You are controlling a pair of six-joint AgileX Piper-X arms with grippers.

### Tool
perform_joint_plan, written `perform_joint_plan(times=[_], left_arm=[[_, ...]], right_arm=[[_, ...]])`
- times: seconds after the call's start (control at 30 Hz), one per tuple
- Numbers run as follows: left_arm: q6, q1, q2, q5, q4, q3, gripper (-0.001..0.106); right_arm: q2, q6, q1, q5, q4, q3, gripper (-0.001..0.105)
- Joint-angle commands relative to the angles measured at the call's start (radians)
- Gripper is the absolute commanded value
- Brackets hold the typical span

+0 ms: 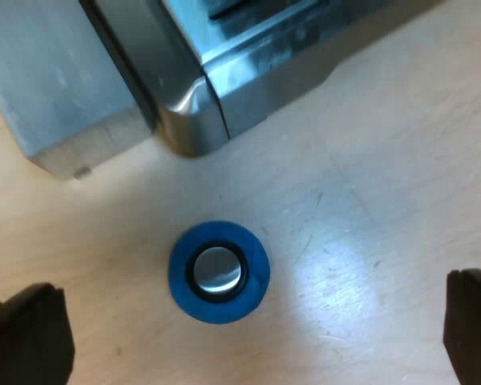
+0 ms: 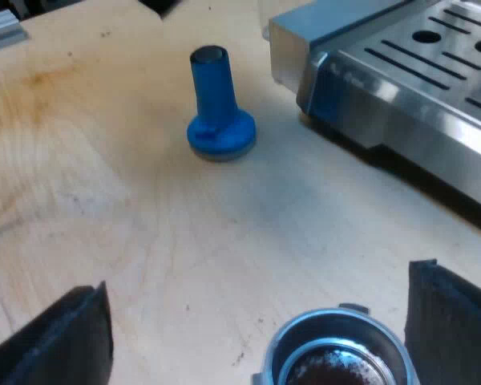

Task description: Grind coffee beans and then tamp

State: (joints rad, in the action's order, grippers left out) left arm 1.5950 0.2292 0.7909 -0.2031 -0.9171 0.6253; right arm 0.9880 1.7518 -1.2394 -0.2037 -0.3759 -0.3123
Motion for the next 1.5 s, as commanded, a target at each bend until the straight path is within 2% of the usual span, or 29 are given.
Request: perform_joint_plan(times=[0.03,0.1,0.17,0.33,0.4,0.57,0.63,0.7,0.77,0.83,0.87,0.93,0.97,1.07,1.1,1.2,1.27,1.3,1.5], left_arm=[[0.001,0.0,-0.056,0.013,-0.023,0.006,0.096],[0.004,0.0,-0.092,0.013,-0.03,0.006,0.096],[0.011,0.0,-0.213,0.013,-0.07,0.006,0.096],[0.013,0.0,-0.317,0.013,-0.111,0.018,0.096],[0.013,0.0,-0.338,0.03,-0.136,0.036,0.096],[0.013,0.0,-0.352,0.124,-0.187,0.104,0.096],[0.013,0.0,-0.352,0.126,-0.188,0.147,0.096],[0.011,0.0,-0.352,0.126,-0.188,0.192,0.096],[0.004,0.0,-0.352,0.126,-0.188,0.22,0.096],[-0.011,0.0,-0.355,0.126,-0.19,0.257,0.096],[-0.021,0.0,-0.354,0.135,-0.194,0.287,0.096],[-0.03,0.0,-0.354,0.153,-0.207,0.311,0.096],[-0.033,0.0,-0.354,0.171,-0.216,0.332,0.096],[-0.034,0.0,-0.354,0.203,-0.237,0.36,0.096],[-0.034,0.0,-0.354,0.203,-0.239,0.365,0.096],[-0.034,0.0,-0.354,0.216,-0.243,0.373,0.096],[-0.034,0.0,-0.354,0.227,-0.247,0.379,0.096],[-0.034,0.0,-0.354,0.244,-0.29,0.405,0.096],[-0.029,0.0,-0.354,0.26,-0.321,0.406,0.096]], right_arm=[[-0.004,-0.004,0.001,0.007,0.163,-0.097,0.076],[-0.004,-0.018,0.001,0.012,0.25,-0.148,0.076],[-0.001,-0.05,0.001,0.011,0.325,-0.212,0.076],[0.0,-0.051,0.001,0.007,0.453,-0.344,0.076],[0.001,-0.051,0.001,0.008,0.502,-0.396,0.076],[0.001,-0.053,0.003,0.008,0.638,-0.514,0.076],[0.001,-0.078,0.003,0.0,0.762,-0.594,0.076],[0.001,-0.082,0.003,-0.002,0.838,-0.633,0.076],[0.001,-0.122,0.018,-0.002,0.919,-0.687,0.076],[0.001,-0.196,0.053,0.013,1.0,-0.728,0.076],[0.001,-0.232,0.11,0.053,1.068,-0.765,0.076],[0.001,-0.231,0.147,0.086,1.105,-0.783,0.076],[-0.002,-0.231,0.218,0.137,1.159,-0.807,0.076],[-0.002,-0.231,0.275,0.163,1.184,-0.821,0.076],[-0.002,-0.231,0.34,0.192,1.195,-0.825,0.076],[-0.002,-0.199,0.469,0.269,1.213,-0.825,0.076],[-0.005,-0.2,0.534,0.283,1.227,-0.825,0.076],[-0.005,-0.195,0.577,0.29,1.234,-0.825,0.076],[-0.018,-0.155,0.718,0.299,1.273,-0.825,0.076]])
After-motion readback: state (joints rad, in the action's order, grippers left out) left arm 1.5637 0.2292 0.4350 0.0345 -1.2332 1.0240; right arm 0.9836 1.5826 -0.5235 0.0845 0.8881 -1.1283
